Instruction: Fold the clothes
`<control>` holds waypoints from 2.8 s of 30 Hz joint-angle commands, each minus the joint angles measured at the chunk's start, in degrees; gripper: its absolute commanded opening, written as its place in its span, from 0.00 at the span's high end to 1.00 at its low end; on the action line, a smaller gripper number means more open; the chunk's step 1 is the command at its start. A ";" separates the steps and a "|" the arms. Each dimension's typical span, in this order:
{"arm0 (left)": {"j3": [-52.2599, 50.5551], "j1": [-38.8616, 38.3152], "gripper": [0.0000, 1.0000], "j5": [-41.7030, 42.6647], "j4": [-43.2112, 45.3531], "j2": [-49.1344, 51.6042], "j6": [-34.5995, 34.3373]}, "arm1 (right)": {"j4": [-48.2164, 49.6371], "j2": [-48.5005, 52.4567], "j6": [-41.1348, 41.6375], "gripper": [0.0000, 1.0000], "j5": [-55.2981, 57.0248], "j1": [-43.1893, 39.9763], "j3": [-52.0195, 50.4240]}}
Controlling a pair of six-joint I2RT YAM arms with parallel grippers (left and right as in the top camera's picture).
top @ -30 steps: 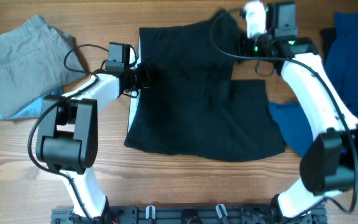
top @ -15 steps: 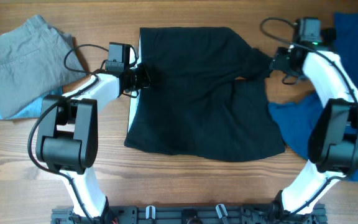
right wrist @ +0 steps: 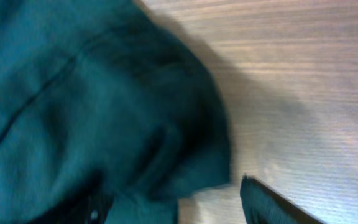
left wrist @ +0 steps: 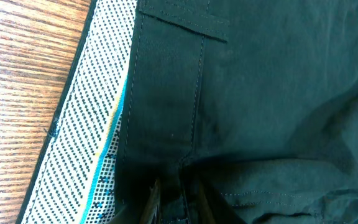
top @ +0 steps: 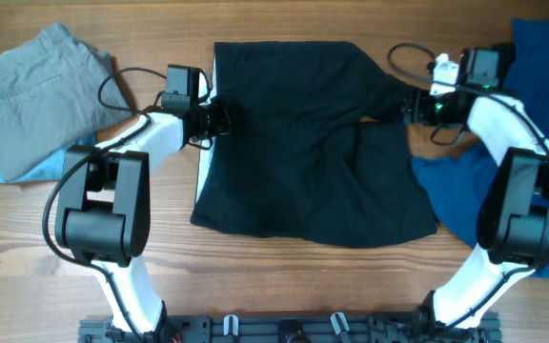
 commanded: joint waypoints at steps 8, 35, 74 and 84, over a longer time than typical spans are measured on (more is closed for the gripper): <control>-4.09 0.48 0.78 -5.51 -3.89 5.27 0.46 | 23.34 -3.93 -2.25 0.96 19.89 5.11 1.51; -4.09 0.48 0.78 -5.51 -4.11 5.27 0.46 | 6.45 0.96 26.71 0.46 -8.66 0.00 13.14; -4.09 0.48 0.78 -5.51 -4.09 5.27 0.46 | 13.90 10.45 27.02 0.52 9.33 7.08 13.07; -4.09 0.48 0.77 -5.51 -4.11 5.27 0.46 | 14.64 15.13 27.23 0.51 13.07 9.07 13.03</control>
